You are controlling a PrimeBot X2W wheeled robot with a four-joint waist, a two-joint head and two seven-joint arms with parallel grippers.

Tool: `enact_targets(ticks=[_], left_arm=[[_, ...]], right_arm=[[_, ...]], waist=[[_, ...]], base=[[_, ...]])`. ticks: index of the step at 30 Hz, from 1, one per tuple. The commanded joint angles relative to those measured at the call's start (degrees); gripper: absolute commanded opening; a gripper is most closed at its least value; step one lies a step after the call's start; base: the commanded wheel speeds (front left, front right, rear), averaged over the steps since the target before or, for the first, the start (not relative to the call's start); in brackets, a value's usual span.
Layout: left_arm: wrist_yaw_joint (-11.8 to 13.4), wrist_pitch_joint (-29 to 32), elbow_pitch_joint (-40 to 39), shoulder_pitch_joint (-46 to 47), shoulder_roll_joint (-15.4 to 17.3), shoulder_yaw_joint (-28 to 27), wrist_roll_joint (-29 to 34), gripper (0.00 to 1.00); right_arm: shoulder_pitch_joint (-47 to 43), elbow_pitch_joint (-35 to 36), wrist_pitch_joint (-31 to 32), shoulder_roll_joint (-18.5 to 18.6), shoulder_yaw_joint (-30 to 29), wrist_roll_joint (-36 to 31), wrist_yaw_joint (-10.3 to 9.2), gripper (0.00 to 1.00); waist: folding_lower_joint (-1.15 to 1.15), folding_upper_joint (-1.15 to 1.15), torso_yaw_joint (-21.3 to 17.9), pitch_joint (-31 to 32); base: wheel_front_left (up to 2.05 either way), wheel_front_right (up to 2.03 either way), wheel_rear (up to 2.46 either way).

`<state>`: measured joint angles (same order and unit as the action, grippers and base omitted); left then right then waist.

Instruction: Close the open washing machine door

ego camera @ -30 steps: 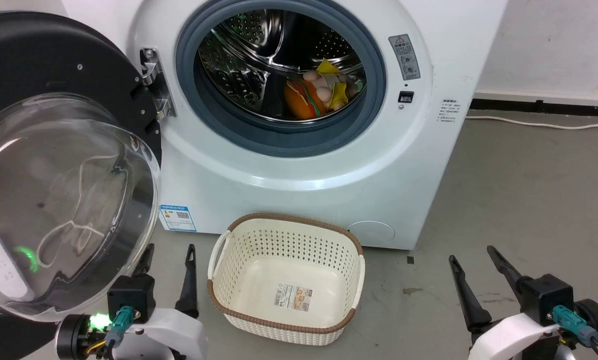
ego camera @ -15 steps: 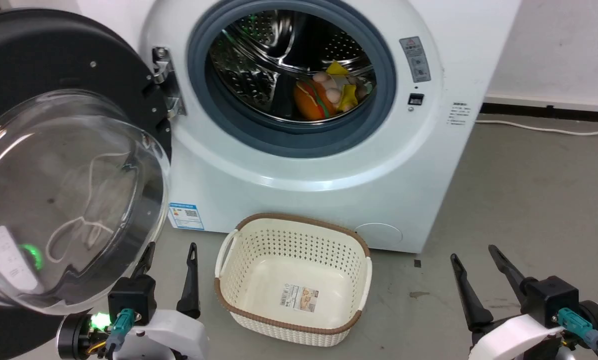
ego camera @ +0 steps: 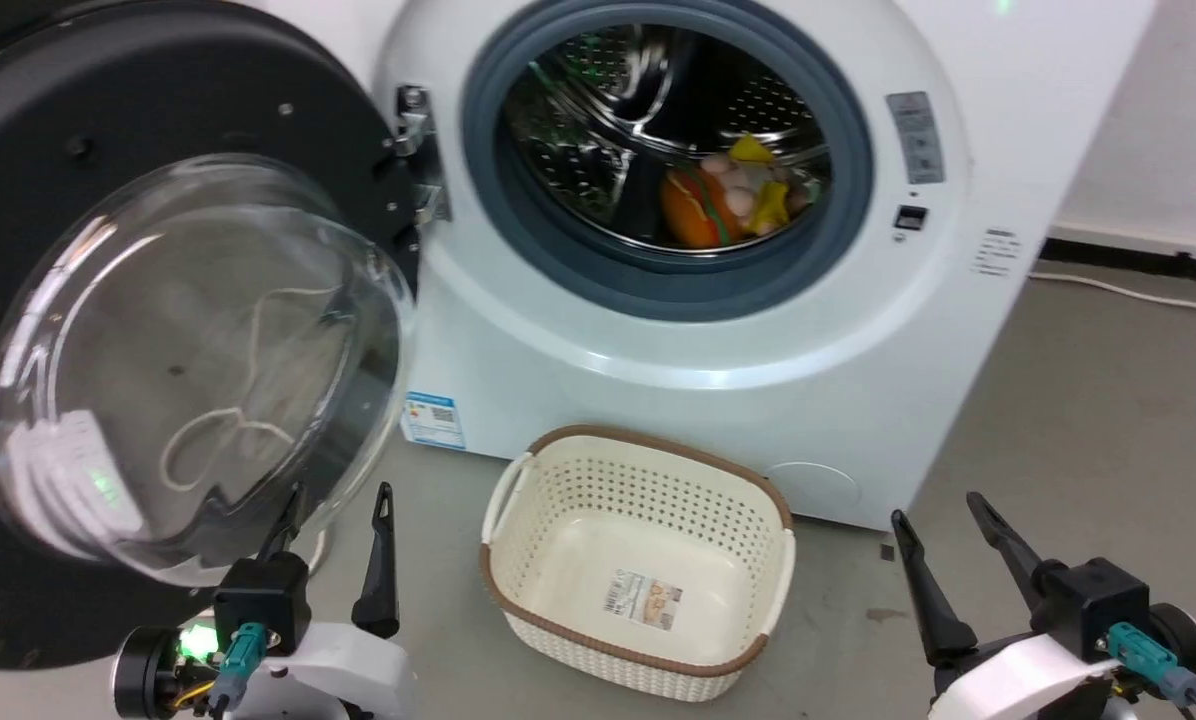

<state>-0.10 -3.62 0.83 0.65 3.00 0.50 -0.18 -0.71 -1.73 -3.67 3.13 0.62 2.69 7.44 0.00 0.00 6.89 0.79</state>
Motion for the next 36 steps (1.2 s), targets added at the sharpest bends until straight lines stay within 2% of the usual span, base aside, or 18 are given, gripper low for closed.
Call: enact_targets(ticks=[1, 17, 36], left_arm=[[0.3, -0.6, 0.1, -0.1, 0.2, -0.2, -0.2, 1.0], [2.1, -2.5, -1.9, -1.4, 0.1, -1.9, -0.7, 1.0], [2.8, -4.8, -2.5, -2.0, 0.0, -2.3, -0.3, 1.0]], right_arm=[[-0.1, -0.3, -0.5, -0.1, 0.4, 0.5, 0.01, 1.0], [3.6, -3.6, -2.5, -0.1, 5.2, 1.4, 0.02, 1.0], [5.5, -7.3, -4.7, -0.1, 8.8, 3.1, 0.03, 1.0]], waist=[[0.0, 0.0, 0.8, -0.1], [0.0, 0.0, 5.4, -1.2], [0.0, 0.0, 9.8, -1.3]], base=[[0.0, 0.0, 0.0], [0.0, 0.0, 0.0], [-0.03, -0.03, -0.03]])
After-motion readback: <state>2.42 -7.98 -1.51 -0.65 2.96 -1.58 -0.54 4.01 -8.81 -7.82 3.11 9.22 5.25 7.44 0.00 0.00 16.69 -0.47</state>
